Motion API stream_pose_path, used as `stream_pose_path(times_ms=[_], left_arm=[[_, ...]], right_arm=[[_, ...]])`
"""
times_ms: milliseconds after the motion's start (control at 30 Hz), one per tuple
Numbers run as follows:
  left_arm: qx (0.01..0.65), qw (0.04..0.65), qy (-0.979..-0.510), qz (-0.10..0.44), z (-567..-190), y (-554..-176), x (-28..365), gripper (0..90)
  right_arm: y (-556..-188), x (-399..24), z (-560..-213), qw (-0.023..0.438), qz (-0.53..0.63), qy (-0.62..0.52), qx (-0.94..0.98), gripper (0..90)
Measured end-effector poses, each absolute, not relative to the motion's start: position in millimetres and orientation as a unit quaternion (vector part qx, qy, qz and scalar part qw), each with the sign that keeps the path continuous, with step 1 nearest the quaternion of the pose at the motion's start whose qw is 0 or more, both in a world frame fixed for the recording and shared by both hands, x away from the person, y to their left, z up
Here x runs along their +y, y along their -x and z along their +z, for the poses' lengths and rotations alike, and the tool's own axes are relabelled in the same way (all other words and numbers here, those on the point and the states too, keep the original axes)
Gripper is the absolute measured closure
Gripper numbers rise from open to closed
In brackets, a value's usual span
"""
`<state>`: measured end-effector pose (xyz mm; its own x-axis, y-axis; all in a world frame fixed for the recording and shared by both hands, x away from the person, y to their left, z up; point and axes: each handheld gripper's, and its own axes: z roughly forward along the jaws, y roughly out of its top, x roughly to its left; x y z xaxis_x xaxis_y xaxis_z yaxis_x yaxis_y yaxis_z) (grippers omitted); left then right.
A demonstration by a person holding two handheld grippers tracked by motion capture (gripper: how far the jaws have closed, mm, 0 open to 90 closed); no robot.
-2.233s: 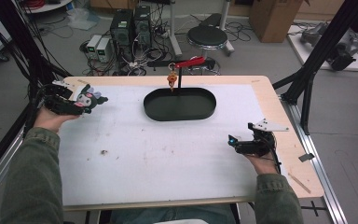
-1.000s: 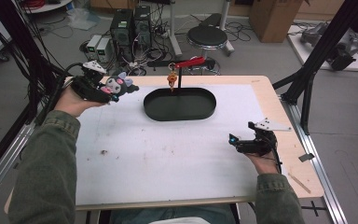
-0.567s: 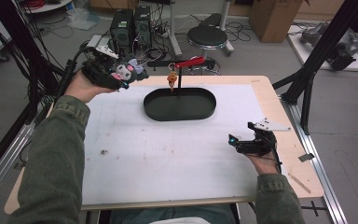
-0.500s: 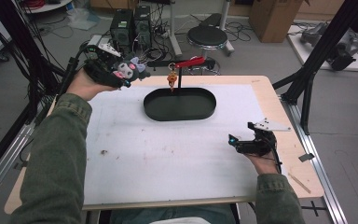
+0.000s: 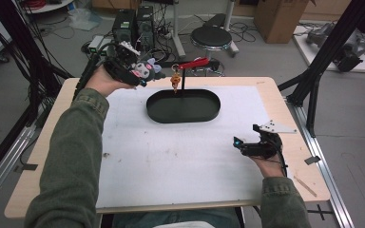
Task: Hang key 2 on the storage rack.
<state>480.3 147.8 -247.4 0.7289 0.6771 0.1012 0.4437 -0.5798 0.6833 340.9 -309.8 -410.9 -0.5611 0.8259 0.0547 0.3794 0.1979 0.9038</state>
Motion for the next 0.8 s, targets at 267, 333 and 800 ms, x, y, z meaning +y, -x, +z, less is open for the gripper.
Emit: stream_pose_path(times_ms=[267, 333, 800], left_arm=[[0.325, 0.333, -0.863, 0.197, -246.8, -491.8, 132.2, 46.5], [0.331, 0.333, -0.860, 0.198, -246.6, -497.6, 129.1, 46.4], [0.345, 0.330, -0.855, 0.203, -245.7, -503.0, 122.6, 46.4]], right_arm=[[-341.5, -310.2, -411.2, 0.231, 0.485, -0.408, 0.738, 0.5], [-341.7, -310.5, -411.5, 0.232, 0.483, -0.406, 0.740, 0.5], [-340.0, -316.3, -412.8, 0.232, 0.483, -0.411, 0.737, 0.5]])
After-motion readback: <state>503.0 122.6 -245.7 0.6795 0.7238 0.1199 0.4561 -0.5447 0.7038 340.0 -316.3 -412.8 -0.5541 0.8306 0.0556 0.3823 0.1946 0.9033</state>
